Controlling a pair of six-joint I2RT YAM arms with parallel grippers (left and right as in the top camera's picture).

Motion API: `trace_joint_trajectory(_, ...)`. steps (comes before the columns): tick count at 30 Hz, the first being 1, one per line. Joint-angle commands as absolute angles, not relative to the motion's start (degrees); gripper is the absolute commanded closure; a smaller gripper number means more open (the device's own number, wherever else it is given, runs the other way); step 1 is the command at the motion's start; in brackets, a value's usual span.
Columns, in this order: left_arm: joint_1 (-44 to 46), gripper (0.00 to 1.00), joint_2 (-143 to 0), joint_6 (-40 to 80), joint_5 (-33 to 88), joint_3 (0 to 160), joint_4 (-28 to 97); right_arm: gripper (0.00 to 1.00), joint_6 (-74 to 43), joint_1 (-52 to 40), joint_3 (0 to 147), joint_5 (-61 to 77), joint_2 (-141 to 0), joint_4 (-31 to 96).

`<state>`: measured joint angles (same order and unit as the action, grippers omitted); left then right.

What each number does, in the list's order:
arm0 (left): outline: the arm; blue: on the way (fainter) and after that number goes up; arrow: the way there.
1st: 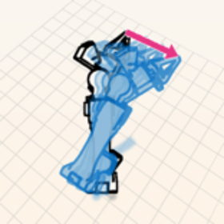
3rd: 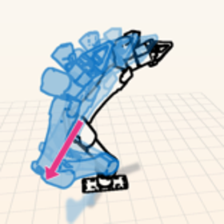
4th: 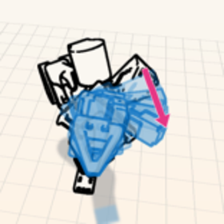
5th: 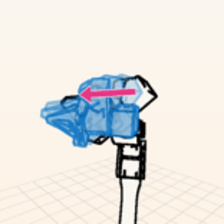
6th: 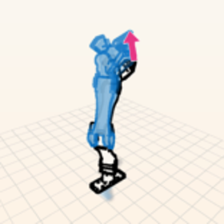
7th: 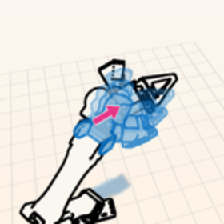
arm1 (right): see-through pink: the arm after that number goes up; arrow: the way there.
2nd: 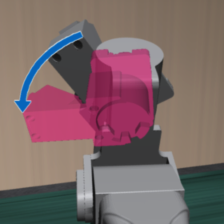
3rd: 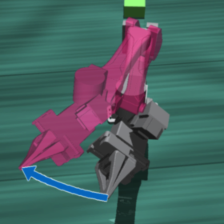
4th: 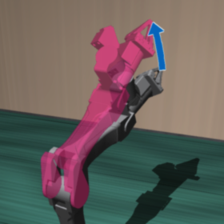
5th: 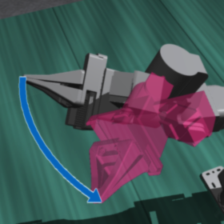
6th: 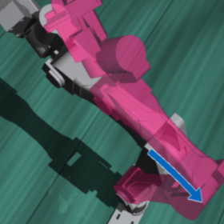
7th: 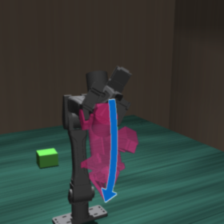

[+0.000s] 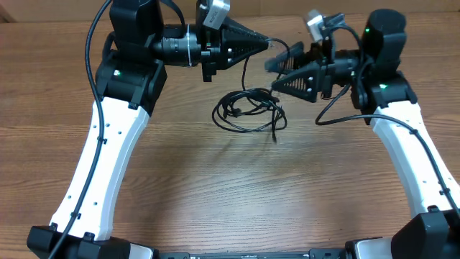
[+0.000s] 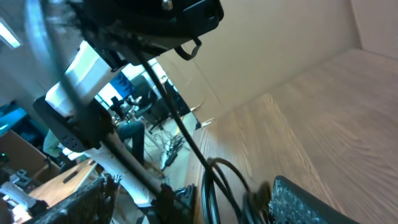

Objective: Untangle cables

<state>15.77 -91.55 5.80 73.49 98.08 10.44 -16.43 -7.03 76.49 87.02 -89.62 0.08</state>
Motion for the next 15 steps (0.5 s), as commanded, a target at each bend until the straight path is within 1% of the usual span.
trace_joint_trajectory(1,16.6,0.96,-90.2,7.8,74.6,98.4,9.8,0.26,-16.2,-8.2,77.2,85.6,-89.8,0.2)
trace_joint_trajectory(4,16.5,0.96,-90.3,7.8,74.0,98.4,9.8,0.48,-16.2,-8.6,77.2,85.8,-89.8,0.2)
trace_joint_trajectory(5,16.4,0.96,-90.3,7.8,73.8,98.4,9.8,0.65,-16.3,-8.6,77.2,85.8,-89.8,0.2)
trace_joint_trajectory(8,16.4,0.96,-90.3,7.7,73.4,98.4,10.0,0.96,-16.4,-8.6,77.2,85.8,-89.8,0.2)
trace_joint_trajectory(12,16.4,0.96,-90.3,7.7,71.8,98.4,11.1,0.96,-16.7,-8.6,77.2,85.8,-89.8,0.2)
trace_joint_trajectory(13,16.4,0.88,-90.3,7.7,70.8,98.4,12.0,0.96,-16.9,-8.6,77.2,85.8,-89.8,0.1)
trace_joint_trajectory(14,16.4,0.69,-90.3,7.7,68.8,98.4,13.7,0.96,-17.8,-8.6,77.2,85.8,-89.8,-0.2)
trace_joint_trajectory(15,16.4,0.58,-90.3,7.4,67.4,98.4,15.2,0.96,-18.2,-8.6,77.2,86.1,-89.8,-0.8)
